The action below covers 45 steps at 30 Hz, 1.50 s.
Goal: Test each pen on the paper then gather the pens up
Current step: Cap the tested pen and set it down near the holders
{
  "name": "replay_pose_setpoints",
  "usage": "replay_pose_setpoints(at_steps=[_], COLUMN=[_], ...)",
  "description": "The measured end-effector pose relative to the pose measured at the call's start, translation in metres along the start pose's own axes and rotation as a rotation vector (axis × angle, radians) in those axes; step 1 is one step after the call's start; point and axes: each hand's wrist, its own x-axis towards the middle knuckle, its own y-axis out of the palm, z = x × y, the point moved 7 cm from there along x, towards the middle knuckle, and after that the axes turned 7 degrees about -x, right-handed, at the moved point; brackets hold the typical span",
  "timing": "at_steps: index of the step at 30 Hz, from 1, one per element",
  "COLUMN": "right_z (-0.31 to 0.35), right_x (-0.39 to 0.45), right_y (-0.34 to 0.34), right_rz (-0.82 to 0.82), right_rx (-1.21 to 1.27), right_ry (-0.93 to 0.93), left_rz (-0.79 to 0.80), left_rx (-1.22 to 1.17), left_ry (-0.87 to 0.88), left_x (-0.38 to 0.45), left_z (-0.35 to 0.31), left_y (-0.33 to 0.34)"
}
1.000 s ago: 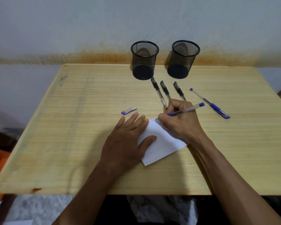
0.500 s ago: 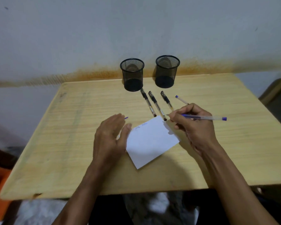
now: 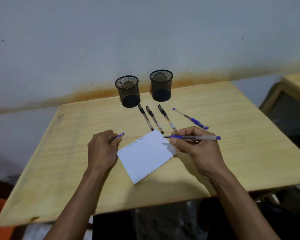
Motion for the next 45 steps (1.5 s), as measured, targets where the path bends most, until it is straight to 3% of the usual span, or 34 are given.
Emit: replay_pose_setpoints(at_steps=[6,11,16,29,41,45], right_z=[0.016,0.044,0.049,0.047,0.030,0.037], right_x=[-0.009,-0.015,-0.019,-0.024,-0.023,-0.016], right_y=[0.009,0.017,0.021,0.031,0.032,0.002], right_rz=[0.028,0.037,0.078,0.104,0.150,0.043], right_rx=[0.077,-0.020,-0.148,-0.246,-0.105,-0.020], right_ry=[-0.040,-0.186,-0.227,-0.263,-0.206,-0.202], left_rz=[-0.075,0.044,0.115,0.170,0.278,0.362], left_rx=[-0.357,-0.666,-0.820,-0.651,-0.576,-0.533], left_ry=[-0.081,-0.128,-0.114,0.061,0.115,0.103], left_x=[-0.014,-0.032,-0.048,-0.052,-0.046,-0.044], left_z=[-0.021,-0.052,-0.071,-0.091,-0.099,-0.100], left_y=[-0.026,-0.022,-0.019,-0.023,-0.022,-0.018])
